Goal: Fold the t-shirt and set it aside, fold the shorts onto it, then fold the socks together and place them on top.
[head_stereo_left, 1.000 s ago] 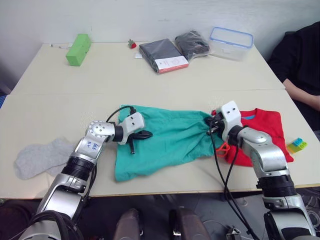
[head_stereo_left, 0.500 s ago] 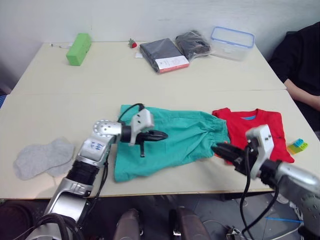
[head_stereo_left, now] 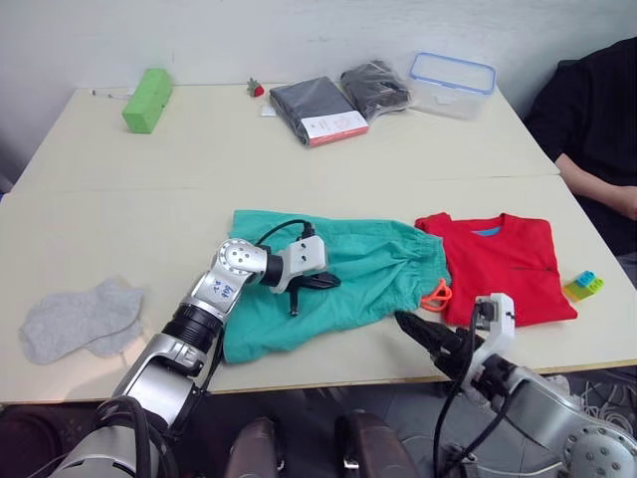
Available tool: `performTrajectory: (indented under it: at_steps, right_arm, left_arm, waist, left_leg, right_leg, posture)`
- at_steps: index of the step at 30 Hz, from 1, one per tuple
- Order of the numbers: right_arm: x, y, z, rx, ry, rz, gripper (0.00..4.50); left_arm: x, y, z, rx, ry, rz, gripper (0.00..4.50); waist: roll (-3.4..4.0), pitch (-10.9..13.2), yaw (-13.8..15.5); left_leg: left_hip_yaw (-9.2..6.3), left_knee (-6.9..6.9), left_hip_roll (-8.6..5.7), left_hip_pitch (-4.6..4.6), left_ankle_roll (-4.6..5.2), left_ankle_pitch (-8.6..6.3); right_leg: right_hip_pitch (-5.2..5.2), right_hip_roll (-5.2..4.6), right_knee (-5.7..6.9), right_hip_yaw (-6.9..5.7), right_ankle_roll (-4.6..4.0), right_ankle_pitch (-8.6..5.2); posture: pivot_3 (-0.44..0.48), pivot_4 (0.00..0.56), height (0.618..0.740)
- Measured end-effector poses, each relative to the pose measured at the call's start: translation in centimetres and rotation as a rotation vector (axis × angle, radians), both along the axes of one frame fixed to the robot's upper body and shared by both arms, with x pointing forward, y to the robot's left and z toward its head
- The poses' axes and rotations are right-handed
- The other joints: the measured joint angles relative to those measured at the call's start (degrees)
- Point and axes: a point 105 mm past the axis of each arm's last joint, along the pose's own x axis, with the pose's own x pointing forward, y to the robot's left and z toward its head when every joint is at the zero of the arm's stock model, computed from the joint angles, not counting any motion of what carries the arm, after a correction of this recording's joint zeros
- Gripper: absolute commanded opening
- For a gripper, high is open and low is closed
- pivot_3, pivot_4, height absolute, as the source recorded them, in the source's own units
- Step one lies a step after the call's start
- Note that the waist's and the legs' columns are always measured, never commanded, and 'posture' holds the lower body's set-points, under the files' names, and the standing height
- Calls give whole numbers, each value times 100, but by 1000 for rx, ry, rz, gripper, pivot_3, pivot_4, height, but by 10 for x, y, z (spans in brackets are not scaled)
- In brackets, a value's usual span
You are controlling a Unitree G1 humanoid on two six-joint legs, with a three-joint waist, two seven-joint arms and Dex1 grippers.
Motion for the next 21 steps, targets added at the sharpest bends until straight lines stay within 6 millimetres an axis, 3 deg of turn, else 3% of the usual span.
performTrajectory:
  at_steps: [7,8,10,18,21]
  right_arm:
    - [36,13,5,141,-5,-19,4467]
    - [40,14,6,143,-9,-20,4289]
    - [45,15,5,141,-6,-33,3846]
    - [48,10,-3,85,5,-51,1081]
    - [49,12,3,67,-21,-23,164]
  left_arm:
    - [3,11,3,23,-16,26,0]
    - [3,13,3,24,-18,33,0]
    - [3,17,3,21,-20,51,0]
    - [8,51,12,-18,7,211,0]
    - [6,51,14,-29,19,223,0]
  waist:
    - [-5,-4,-82]
    - [-5,-4,-86]
    - [-7,-6,-84]
    - [-6,-5,-85]
    - [-8,-6,-76]
  left_leg:
    - [0,-3,1,4,-6,3]
    - [0,-3,1,5,-6,4]
    - [0,-3,2,4,-7,4]
    - [1,-9,2,2,-9,4]
    - [1,-6,2,1,-9,3]
  right_leg:
    - [1,0,2,-1,0,0]
    - [2,1,3,0,0,0]
    - [2,0,2,-1,0,0]
    - [-1,0,-4,-1,0,0]
    - [2,-2,-5,-2,1,0]
  posture:
    - [0,150,740]
    - [0,150,740]
    - [0,150,740]
    - [0,150,740]
    - [0,150,740]
